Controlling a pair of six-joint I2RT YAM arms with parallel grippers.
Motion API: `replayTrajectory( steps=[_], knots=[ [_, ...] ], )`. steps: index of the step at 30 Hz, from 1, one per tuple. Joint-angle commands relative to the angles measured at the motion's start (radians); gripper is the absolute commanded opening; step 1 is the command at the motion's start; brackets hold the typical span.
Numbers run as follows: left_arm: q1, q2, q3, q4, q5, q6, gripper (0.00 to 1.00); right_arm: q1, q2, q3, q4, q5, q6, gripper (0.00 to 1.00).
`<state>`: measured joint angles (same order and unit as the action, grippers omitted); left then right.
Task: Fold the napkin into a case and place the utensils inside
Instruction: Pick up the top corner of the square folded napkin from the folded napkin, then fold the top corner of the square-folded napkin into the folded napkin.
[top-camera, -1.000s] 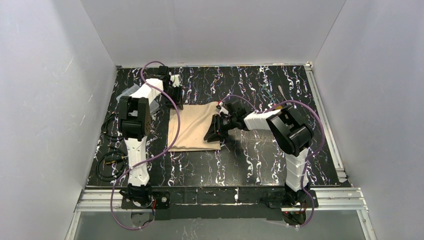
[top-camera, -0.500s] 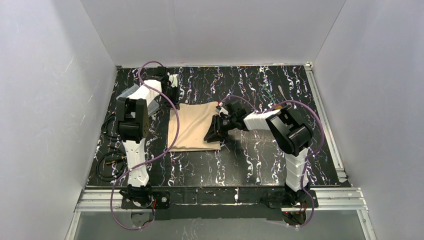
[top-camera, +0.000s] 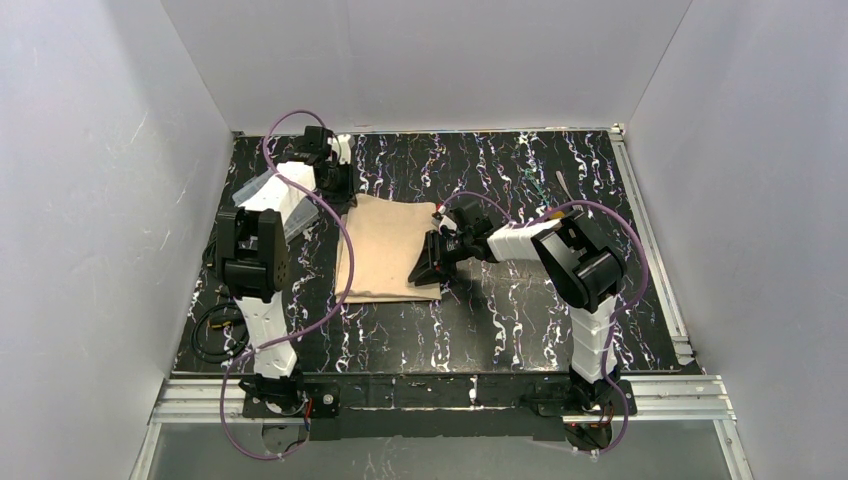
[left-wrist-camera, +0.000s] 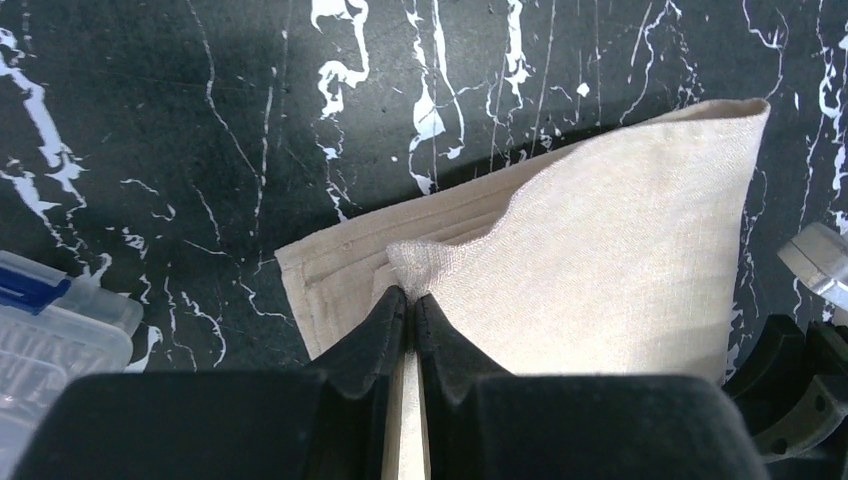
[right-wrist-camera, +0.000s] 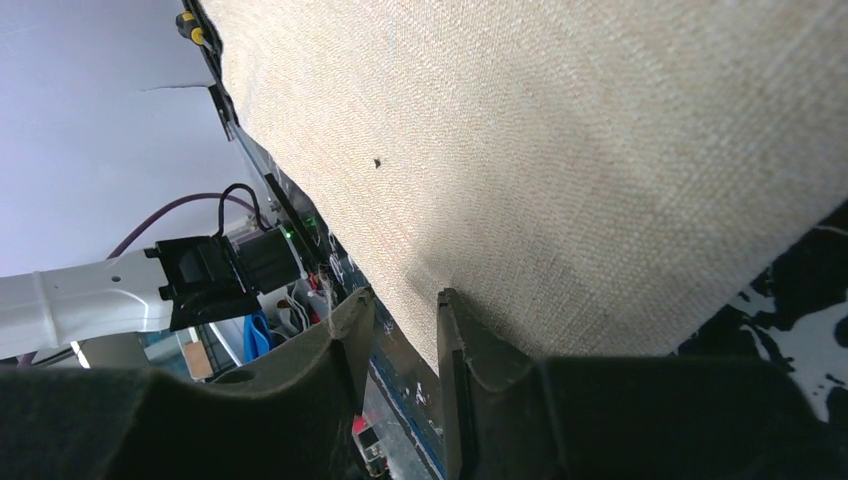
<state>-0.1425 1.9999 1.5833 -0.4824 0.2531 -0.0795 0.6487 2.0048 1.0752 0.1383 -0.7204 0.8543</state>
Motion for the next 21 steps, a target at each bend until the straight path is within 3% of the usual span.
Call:
replayTrajectory(
  steps=[1, 9, 18, 21],
  knots=[
    [-0.013, -0.082, -0.039, 0.003, 0.059, 0.029, 0.04, 0.005, 0.013, 0.012, 0.019, -0.010, -0.008, 0.39],
    [-0.047, -0.162, -0.102, -0.023, 0.161, 0.075, 0.05, -0.030, -0.048, 0.110, -0.019, -0.041, 0.001, 0.44],
    [-0.099, -0.207, -0.149, -0.065, 0.272, 0.100, 0.05, -0.209, 0.000, 0.274, -0.219, 0.043, -0.060, 0.40],
    [-0.124, -0.216, -0.177, -0.068, 0.289, 0.094, 0.05, -0.247, 0.005, 0.308, -0.236, 0.063, -0.056, 0.43]
  ],
)
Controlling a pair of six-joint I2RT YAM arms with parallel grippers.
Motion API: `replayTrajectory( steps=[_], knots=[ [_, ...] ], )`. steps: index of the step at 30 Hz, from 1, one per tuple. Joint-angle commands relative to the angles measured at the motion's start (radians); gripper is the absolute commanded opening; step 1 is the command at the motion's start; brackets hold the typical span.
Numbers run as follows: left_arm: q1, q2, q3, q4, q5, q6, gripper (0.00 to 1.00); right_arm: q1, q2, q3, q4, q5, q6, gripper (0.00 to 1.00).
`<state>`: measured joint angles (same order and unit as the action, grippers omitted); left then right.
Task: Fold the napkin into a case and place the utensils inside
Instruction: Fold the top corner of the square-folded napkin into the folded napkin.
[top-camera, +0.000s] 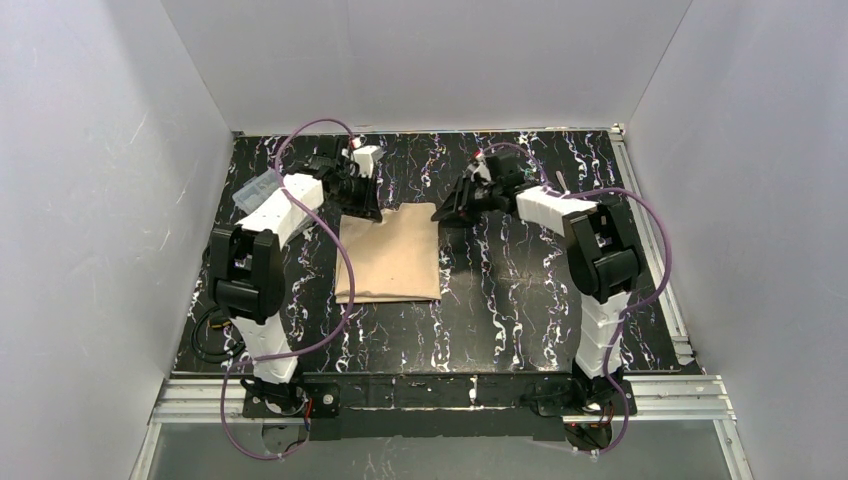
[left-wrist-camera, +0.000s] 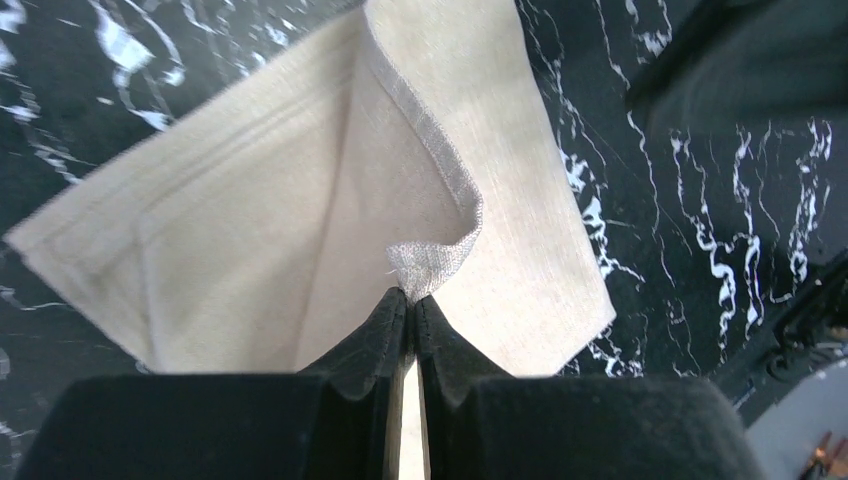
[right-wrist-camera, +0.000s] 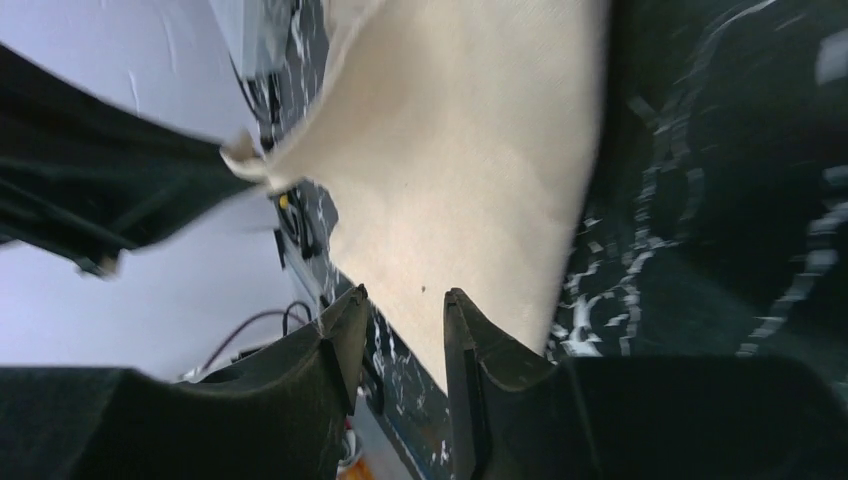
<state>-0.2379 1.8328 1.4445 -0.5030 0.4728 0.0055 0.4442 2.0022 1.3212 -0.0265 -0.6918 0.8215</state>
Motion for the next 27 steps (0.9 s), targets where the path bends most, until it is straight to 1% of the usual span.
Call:
replayTrajectory(
  steps=[1, 4, 5, 10, 14, 17, 19, 22, 27],
  knots=[
    [-0.036, -0.052, -0.046, -0.046, 0.073, 0.005, 0.05, -0.048, 0.007, 0.072, -0.077, 0.036, -0.022, 0.46],
    [-0.052, -0.058, -0.061, -0.042, 0.091, 0.001, 0.05, -0.052, 0.005, 0.092, -0.103, 0.046, -0.032, 0.49],
    [-0.058, -0.060, -0.063, -0.040, 0.097, -0.027, 0.05, -0.052, 0.004, 0.093, -0.110, 0.049, -0.035, 0.49],
    [-0.090, -0.092, -0.083, -0.027, 0.112, -0.042, 0.04, -0.052, 0.006, 0.073, -0.120, 0.080, -0.041, 0.50],
    [-0.116, -0.118, -0.093, -0.029, 0.126, -0.046, 0.04, -0.053, 0.046, 0.086, -0.086, 0.080, -0.015, 0.50],
    [-0.139, -0.129, -0.103, -0.037, 0.121, -0.044, 0.04, -0.052, 0.095, 0.144, -0.069, 0.064, 0.004, 0.49],
    [-0.149, -0.133, -0.113, -0.038, 0.109, -0.040, 0.04, -0.053, 0.151, 0.220, -0.085, 0.056, 0.003, 0.46],
    [-0.155, -0.125, -0.118, -0.038, 0.085, -0.034, 0.04, -0.052, 0.223, 0.309, -0.108, 0.046, 0.006, 0.36],
    [-0.156, -0.113, -0.115, -0.044, 0.059, -0.022, 0.04, -0.052, 0.279, 0.351, -0.061, 0.039, 0.045, 0.20]
  ],
)
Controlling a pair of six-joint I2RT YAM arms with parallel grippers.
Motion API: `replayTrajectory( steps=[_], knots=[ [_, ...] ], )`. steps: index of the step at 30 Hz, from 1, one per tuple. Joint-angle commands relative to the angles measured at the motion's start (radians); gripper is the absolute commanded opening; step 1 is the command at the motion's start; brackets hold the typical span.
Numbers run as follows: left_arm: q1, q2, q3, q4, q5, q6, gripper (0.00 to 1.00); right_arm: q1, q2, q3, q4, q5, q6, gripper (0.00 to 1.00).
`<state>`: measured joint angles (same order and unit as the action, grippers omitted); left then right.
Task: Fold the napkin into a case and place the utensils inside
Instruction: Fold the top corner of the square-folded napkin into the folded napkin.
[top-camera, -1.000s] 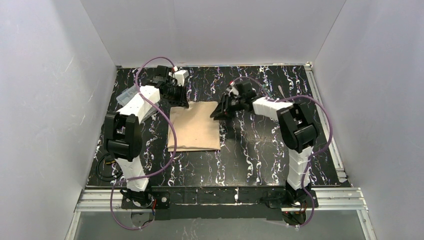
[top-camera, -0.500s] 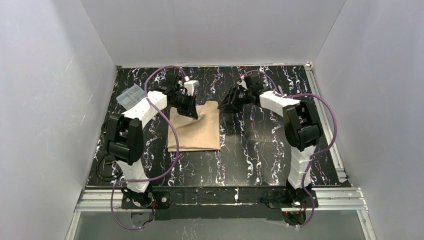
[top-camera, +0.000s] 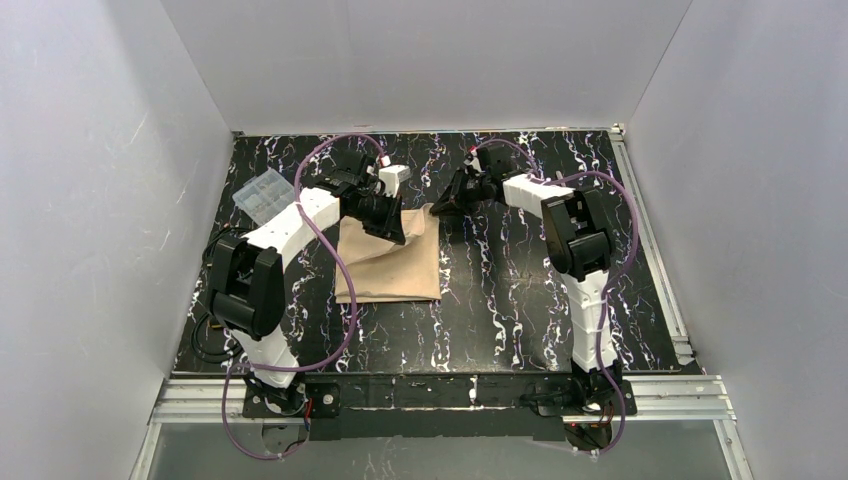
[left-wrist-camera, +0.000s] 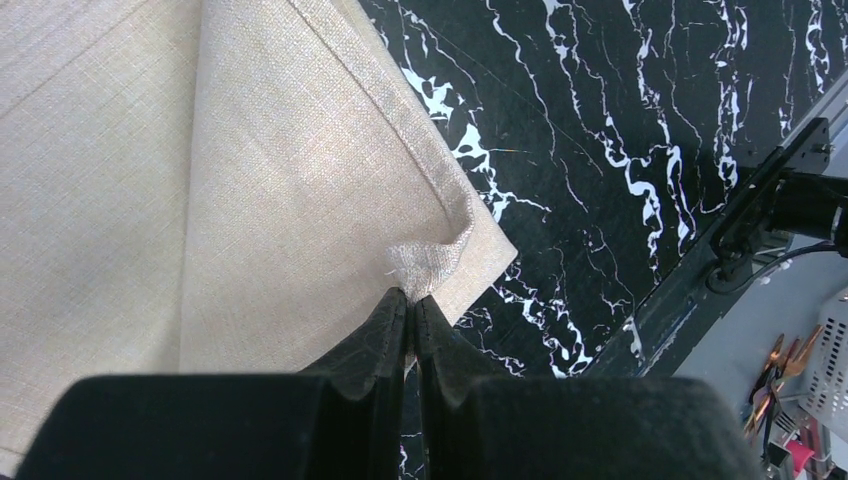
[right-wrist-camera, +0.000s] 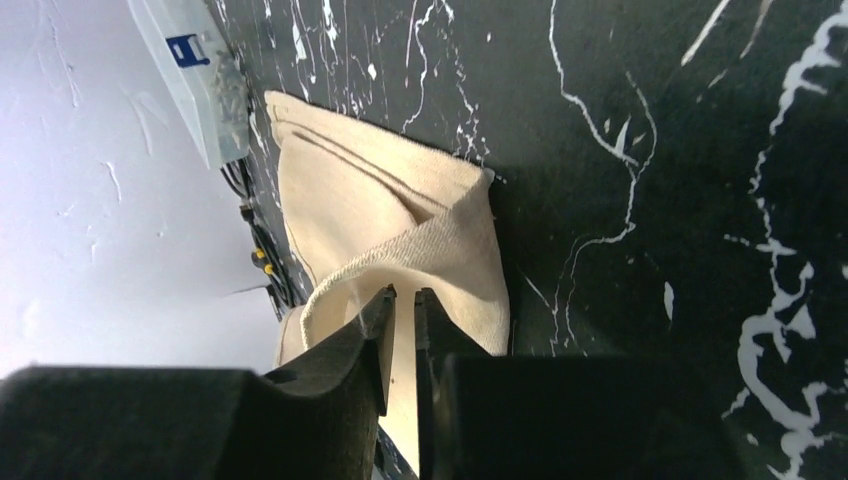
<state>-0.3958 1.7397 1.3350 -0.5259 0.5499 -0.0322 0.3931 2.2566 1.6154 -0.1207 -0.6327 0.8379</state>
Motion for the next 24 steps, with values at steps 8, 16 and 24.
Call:
replayTrajectory(
  steps=[8, 16, 24],
  knots=[
    [0.000, -0.016, 0.005, -0.015, -0.023, 0.016, 0.04, -0.007, 0.065, 0.069, 0.028, 0.006, 0.024, 0.17],
    [-0.021, -0.018, -0.009, -0.014, -0.003, 0.020, 0.04, -0.011, 0.074, 0.017, 0.073, 0.035, 0.053, 0.15],
    [-0.063, 0.026, -0.028, -0.024, 0.013, 0.062, 0.04, -0.019, 0.067, -0.044, 0.049, 0.077, 0.020, 0.21]
  ],
)
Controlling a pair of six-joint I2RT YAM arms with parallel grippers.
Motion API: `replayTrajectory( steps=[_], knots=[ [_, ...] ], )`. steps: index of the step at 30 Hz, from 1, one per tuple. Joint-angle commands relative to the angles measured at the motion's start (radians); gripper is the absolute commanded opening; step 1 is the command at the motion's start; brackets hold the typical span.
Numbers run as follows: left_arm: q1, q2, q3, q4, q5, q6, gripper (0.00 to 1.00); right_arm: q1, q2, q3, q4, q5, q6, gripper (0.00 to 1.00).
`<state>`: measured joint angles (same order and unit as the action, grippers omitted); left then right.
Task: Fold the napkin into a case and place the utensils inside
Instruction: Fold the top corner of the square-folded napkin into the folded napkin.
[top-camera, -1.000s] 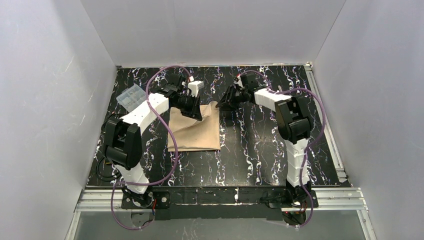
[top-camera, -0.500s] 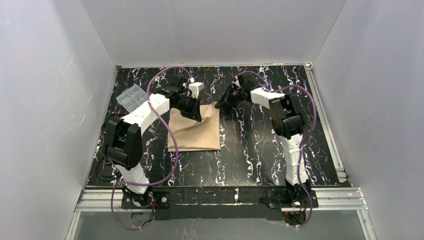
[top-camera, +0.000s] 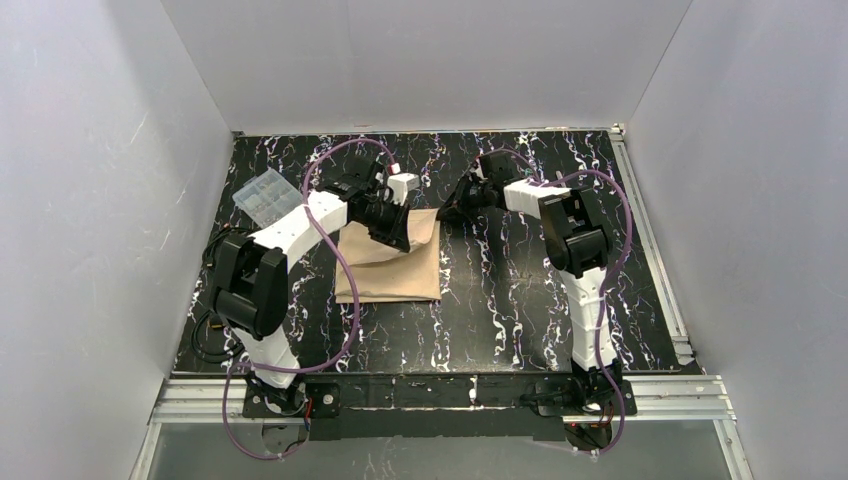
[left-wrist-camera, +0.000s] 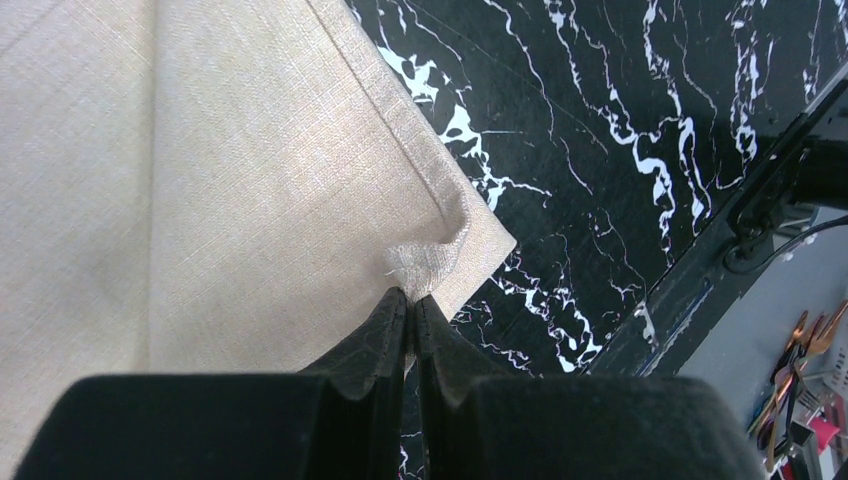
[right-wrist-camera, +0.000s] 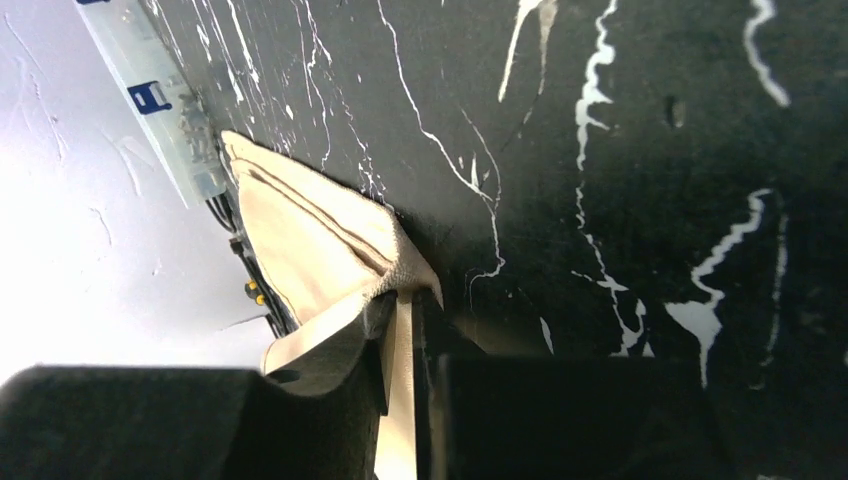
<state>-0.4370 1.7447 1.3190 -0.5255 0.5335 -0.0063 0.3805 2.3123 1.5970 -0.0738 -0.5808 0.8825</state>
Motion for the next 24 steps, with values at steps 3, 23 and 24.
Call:
replayTrajectory(
  steps=[3, 23, 24],
  knots=[
    [-0.037, 0.040, -0.013, -0.019, 0.024, 0.041, 0.04, -0.007, -0.014, -0.035, -0.006, 0.020, -0.040, 0.29],
    [-0.091, 0.032, -0.053, -0.013, 0.007, 0.073, 0.04, -0.052, -0.213, 0.038, -0.180, 0.013, -0.132, 0.36],
    [-0.093, 0.031, -0.055, -0.015, 0.008, 0.076, 0.04, -0.042, -0.200, 0.052, -0.176, 0.007, -0.124, 0.36]
  ],
)
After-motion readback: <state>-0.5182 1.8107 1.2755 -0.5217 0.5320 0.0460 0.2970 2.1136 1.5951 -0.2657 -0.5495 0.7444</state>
